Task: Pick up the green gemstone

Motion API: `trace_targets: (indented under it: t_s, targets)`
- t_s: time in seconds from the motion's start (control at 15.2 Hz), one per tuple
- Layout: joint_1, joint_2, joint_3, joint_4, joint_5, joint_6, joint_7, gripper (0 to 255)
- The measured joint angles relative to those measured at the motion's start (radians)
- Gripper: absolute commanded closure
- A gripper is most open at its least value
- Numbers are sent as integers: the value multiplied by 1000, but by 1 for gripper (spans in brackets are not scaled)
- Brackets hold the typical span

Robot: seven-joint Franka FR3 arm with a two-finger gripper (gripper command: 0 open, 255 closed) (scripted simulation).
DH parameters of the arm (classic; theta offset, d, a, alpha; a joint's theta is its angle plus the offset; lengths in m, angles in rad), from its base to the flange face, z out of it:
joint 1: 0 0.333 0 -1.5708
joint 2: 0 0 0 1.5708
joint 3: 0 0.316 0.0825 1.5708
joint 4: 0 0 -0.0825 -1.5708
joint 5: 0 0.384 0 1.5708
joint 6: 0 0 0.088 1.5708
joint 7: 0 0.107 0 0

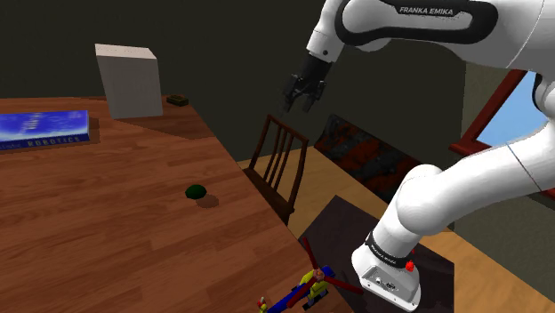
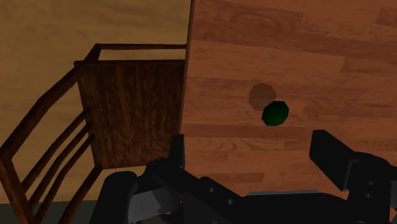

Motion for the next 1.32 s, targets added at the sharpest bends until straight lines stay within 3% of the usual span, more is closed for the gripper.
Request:
trace_targets:
  t_s: [0.46,1.32]
  targets:
    - [26,209,70,21,-1,160,47,0]
    - [70,680,156,235,-93,358,160,0]
